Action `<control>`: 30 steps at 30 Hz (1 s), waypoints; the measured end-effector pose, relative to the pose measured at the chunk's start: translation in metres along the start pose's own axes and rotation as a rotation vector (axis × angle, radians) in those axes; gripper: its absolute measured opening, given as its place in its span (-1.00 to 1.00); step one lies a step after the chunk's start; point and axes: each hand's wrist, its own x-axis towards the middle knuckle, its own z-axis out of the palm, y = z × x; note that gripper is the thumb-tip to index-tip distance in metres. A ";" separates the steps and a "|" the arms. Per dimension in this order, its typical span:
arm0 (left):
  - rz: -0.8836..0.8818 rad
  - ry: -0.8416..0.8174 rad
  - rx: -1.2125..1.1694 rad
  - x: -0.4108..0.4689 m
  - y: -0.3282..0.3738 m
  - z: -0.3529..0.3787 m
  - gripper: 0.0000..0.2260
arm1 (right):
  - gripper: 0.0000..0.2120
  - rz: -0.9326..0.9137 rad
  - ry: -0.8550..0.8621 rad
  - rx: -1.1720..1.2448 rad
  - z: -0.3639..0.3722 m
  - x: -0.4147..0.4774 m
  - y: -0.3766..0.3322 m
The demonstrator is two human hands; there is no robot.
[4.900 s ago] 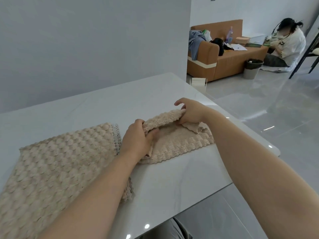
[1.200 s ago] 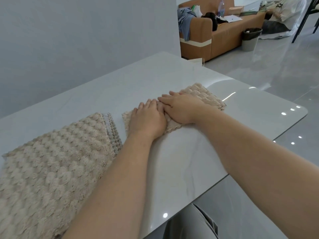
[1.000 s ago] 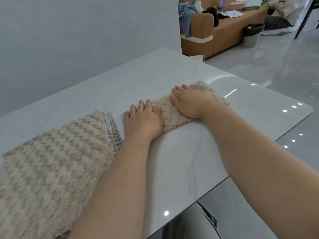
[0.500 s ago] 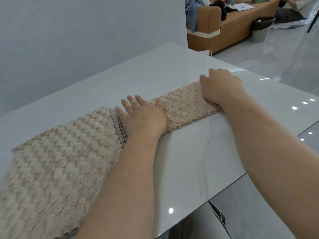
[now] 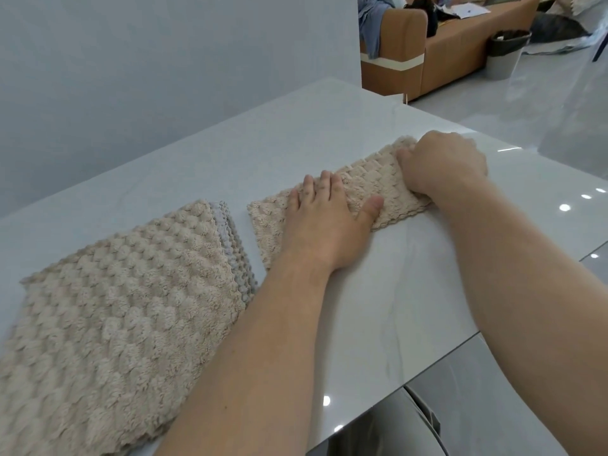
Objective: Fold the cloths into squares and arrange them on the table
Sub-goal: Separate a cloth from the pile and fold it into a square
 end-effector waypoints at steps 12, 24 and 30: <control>-0.021 -0.017 -0.072 0.000 0.002 0.000 -0.28 | -0.60 -0.174 0.043 0.453 -0.035 -0.011 -0.016; -0.428 0.309 -1.198 0.002 -0.031 -0.081 -0.75 | -0.62 -0.409 -0.509 0.626 -0.074 -0.038 -0.082; -0.487 0.047 -1.104 0.003 -0.075 -0.108 -0.65 | -0.48 -0.451 -0.684 0.598 -0.056 -0.056 -0.094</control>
